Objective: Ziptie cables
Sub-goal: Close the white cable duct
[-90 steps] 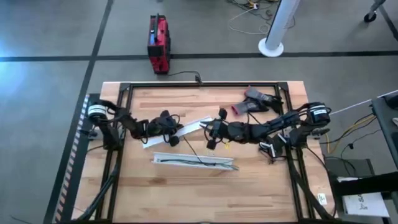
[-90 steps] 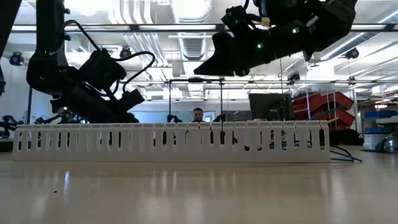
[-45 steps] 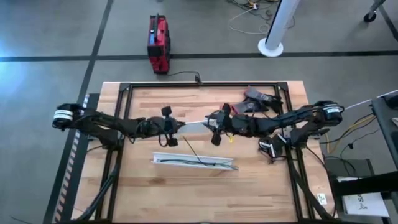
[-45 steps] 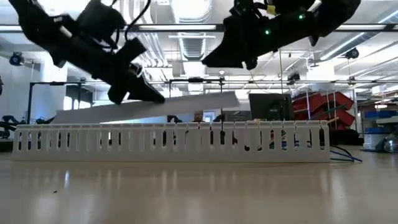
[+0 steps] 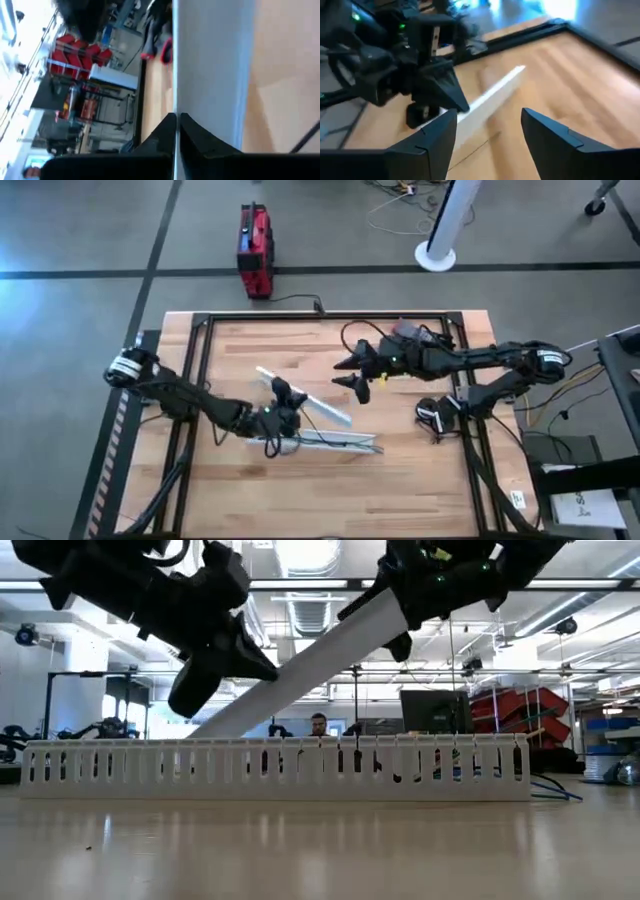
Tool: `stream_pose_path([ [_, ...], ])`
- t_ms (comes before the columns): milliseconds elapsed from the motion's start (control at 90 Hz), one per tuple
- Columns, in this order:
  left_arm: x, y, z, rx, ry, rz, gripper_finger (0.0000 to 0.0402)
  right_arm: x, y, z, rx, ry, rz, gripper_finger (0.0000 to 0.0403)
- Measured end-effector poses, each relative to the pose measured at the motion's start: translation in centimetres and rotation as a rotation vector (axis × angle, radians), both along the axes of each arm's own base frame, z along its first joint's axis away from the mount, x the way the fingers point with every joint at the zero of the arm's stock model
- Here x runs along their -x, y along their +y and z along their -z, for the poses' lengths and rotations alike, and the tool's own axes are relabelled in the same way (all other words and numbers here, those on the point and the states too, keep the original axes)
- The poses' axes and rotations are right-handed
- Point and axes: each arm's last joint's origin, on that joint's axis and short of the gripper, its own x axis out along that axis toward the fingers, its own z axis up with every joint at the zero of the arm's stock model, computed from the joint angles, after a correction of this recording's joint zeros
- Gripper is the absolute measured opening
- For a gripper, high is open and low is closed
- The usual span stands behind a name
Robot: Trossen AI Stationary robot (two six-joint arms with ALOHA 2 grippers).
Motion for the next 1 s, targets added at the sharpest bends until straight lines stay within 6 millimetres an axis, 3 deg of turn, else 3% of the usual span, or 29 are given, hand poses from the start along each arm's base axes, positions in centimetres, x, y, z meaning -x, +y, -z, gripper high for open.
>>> stream_pose_path([
  [267, -1.6, -4.4, 2.4, -0.154, 0.089, 0.021, 0.0000, -0.6, 1.6, 0.2, -0.211, 0.151, -0.023, 0.0245],
  [578, -0.8, -9.3, 1.6, -0.197, 0.021, 0.045, 0.0000, -1.4, 7.3, 1.2, -0.281, 0.196, -0.060, 0.0269],
  [778, -0.2, -10.0, 0.8, -0.246, -0.007, -0.011, 0.0000, -2.7, 11.2, 2.9, -0.311, 0.194, -0.113, 0.0289],
  [1000, 1.2, -9.2, -2.7, 0.034, -0.178, 0.016, 0.0000, -4.2, 15.4, 2.5, -0.032, 0.282, -0.064, 0.0291],
])
